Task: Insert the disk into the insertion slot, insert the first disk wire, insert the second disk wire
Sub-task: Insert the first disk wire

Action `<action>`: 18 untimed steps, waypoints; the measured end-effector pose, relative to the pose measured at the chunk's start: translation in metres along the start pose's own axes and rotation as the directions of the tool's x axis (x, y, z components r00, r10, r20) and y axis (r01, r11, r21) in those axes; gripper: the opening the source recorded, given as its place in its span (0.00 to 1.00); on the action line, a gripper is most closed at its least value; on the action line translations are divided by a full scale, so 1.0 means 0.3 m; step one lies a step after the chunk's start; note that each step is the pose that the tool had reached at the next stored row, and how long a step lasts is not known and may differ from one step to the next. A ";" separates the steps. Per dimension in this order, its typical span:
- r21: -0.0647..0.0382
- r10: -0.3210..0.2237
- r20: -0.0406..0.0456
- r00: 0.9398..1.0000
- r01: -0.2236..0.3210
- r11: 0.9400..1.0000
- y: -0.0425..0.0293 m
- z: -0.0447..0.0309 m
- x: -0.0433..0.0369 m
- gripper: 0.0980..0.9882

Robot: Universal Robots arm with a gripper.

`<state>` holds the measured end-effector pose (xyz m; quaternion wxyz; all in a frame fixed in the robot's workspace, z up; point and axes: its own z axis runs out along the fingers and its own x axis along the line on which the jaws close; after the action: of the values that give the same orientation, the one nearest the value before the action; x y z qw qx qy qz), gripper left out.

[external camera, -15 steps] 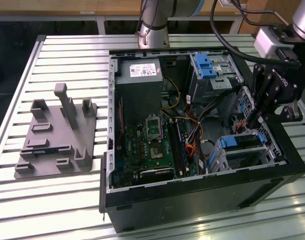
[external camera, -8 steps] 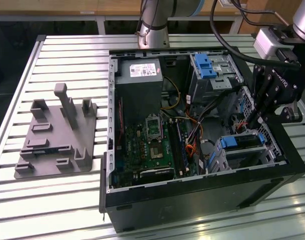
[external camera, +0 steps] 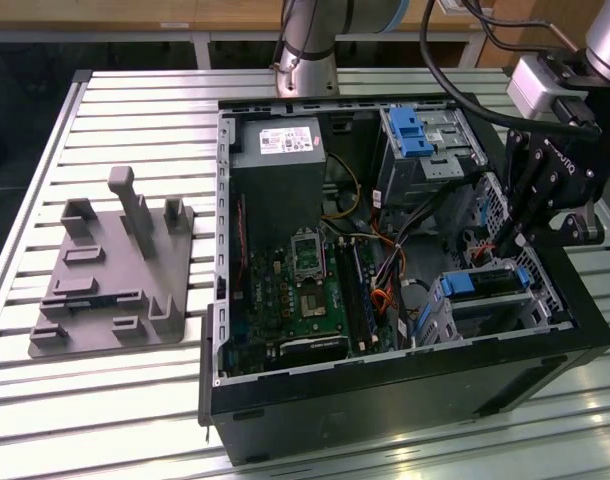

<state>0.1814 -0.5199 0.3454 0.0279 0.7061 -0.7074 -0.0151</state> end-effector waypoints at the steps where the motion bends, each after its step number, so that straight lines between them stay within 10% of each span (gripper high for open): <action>1: 0.000 0.000 0.000 1.000 0.000 1.000 0.000 0.000 0.000 0.08; 18: 0.000 -0.016 -0.001 1.000 0.016 1.000 0.000 0.000 0.018 0.08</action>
<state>0.1813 -0.5253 0.3455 0.0280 0.7116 -0.7019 -0.0148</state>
